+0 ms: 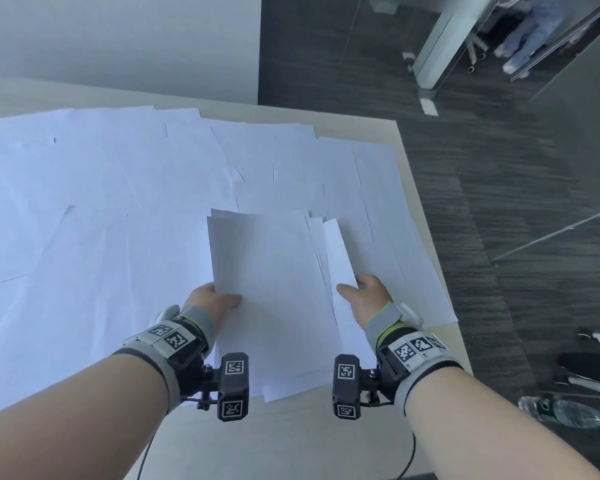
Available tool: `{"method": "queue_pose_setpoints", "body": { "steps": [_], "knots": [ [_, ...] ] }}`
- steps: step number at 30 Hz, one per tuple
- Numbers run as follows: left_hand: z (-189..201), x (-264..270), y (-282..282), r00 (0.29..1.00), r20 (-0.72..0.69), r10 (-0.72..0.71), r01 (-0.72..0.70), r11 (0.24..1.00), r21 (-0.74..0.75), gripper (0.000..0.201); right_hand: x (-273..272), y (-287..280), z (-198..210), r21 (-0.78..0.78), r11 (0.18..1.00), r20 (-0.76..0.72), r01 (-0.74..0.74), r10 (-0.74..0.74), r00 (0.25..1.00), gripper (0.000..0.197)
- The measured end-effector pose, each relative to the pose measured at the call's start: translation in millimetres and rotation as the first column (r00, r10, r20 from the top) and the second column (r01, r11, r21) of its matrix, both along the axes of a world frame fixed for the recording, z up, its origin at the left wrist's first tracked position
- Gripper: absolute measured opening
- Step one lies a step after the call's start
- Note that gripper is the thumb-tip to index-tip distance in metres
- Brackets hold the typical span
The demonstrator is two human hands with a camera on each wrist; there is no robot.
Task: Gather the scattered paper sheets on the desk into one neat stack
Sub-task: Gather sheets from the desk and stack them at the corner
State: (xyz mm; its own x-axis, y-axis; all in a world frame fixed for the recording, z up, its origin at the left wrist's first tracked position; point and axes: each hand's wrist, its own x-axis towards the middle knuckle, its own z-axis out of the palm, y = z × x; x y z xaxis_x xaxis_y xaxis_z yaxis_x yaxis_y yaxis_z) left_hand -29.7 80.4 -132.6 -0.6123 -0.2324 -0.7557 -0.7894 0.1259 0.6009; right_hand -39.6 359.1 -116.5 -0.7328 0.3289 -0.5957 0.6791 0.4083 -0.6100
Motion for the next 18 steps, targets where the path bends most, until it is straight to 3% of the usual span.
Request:
{"method": "queue_pose_setpoints", "body": {
  "steps": [4,8,9,11,14,18],
  "knots": [
    [3,1,8,1.0,0.006,0.029,-0.029,0.995,0.092,0.013,-5,-3,-1,-0.06,0.991,-0.001,-0.118,0.118,0.993,0.008],
    [10,6,28,0.999,0.046,-0.003,-0.006,0.981,0.196,0.012,-17,5,-3,0.296,0.908,0.042,-0.297,0.299,0.953,0.014],
    [10,7,33,0.998,0.059,-0.033,0.021,0.979,0.204,0.009,-20,8,-2,0.342,0.882,0.069,-0.325,0.322,0.944,0.028],
    [10,9,38,0.993,0.081,-0.081,0.064,0.978,0.201,0.006,-24,14,-1,0.386,0.845,0.112,-0.37,0.355,0.928,0.046],
    [9,10,38,0.992,0.097,-0.077,0.058,0.981,0.185,0.005,-28,18,1,0.477,0.748,0.179,-0.461,0.431,0.884,0.029],
    [6,9,36,0.991,0.119,-0.057,0.034,0.982,0.187,0.006,-38,18,6,0.483,0.731,0.227,-0.482,0.427,0.875,0.044]
  ]
}}
